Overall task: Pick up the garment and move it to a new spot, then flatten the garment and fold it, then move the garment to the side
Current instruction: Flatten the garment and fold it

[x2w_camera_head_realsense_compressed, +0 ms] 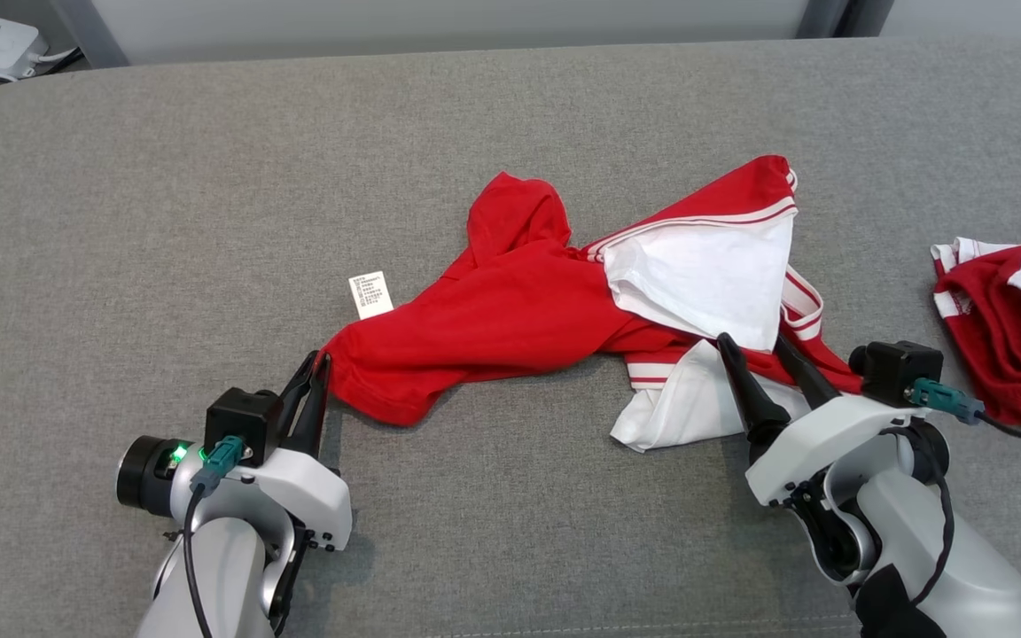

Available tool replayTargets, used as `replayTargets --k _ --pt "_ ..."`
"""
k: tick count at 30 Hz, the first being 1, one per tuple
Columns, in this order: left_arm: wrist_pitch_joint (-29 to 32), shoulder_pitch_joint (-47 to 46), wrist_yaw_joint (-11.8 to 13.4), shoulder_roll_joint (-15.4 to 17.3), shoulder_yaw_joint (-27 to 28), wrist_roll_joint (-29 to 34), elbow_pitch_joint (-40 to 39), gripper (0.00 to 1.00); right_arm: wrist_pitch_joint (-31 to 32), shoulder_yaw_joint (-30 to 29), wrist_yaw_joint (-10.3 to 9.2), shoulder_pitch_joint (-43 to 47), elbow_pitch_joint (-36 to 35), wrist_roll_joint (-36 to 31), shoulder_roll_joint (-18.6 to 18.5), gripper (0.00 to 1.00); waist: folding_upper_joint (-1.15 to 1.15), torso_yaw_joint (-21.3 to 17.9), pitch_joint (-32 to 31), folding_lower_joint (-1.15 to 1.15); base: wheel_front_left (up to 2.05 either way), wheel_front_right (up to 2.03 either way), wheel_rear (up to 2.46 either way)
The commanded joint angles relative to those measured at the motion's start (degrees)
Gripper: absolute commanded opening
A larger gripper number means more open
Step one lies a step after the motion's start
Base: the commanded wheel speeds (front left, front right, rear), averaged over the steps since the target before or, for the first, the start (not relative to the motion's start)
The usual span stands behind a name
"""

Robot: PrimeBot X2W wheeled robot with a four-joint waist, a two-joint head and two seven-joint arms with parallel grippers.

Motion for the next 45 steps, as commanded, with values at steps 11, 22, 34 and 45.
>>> replayTargets --k 11,22,34,45 --pt "-0.35 -0.91 -0.62 0.01 1.88 0.65 -1.25 0.0 -0.78 2.49 0.19 -4.27 0.94 2.56 -0.37 0.81 0.0 0.83 0.71 0.0 0.0 0.0 0.0" --pt "-0.35 -1.29 -0.9 -0.25 2.13 1.02 -1.19 0.0 -0.78 1.94 0.19 -4.57 4.43 3.19 -0.07 0.33 0.0 0.71 0.91 0.0 0.0 0.0 0.0" --pt "-0.35 -2.51 -1.44 0.23 3.68 0.75 -3.89 0.0 -0.78 -0.52 0.19 -6.46 -2.44 5.51 -1.04 0.0 0.0 0.73 -0.04 0.0 0.0 0.0 0.0" --pt "-0.35 -19.35 -4.38 6.65 1.88 2.05 -4.37 0.0 -0.78 -2.31 0.19 -19.61 -7.84 5.65 -2.72 0.0 0.0 2.69 0.79 0.0 0.0 0.0 0.0"
